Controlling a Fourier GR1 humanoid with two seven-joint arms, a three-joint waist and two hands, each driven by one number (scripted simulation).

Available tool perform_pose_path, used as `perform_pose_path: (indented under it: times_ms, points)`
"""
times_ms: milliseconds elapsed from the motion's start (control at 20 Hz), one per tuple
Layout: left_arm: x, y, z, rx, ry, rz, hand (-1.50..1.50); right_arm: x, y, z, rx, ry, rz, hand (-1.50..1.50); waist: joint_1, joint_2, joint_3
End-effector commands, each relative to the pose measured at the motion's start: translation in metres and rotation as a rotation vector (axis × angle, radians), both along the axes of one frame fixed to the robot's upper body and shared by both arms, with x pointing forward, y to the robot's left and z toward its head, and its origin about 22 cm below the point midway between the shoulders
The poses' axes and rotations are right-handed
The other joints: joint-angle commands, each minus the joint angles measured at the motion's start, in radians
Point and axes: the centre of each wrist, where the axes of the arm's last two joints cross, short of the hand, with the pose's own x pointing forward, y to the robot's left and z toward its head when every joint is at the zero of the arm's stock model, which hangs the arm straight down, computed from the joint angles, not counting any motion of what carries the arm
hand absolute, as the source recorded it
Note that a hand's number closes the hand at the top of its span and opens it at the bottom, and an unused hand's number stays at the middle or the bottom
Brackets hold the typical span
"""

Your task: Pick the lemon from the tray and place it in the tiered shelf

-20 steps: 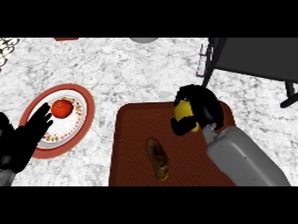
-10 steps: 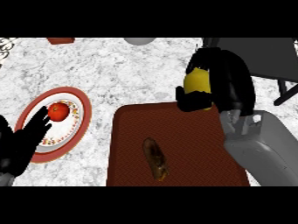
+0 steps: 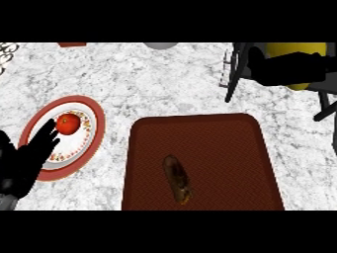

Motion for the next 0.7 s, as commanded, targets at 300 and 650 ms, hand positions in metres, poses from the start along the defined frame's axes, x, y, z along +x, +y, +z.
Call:
perform_pose_path:
  times_ms: [300, 650]
  points:
    - [-0.005, -0.020, -0.027, -0.077, 0.025, 0.017, 0.00, 0.016, -0.057, 0.078, 0.052, -0.005, -0.176, 1.50, 0.037, 0.025, -0.051]
    - [0.012, -0.025, -0.021, -0.077, 0.011, 0.009, 0.00, 0.031, -0.095, 0.097, 0.035, 0.036, -0.161, 1.50, 0.034, 0.031, -0.050]
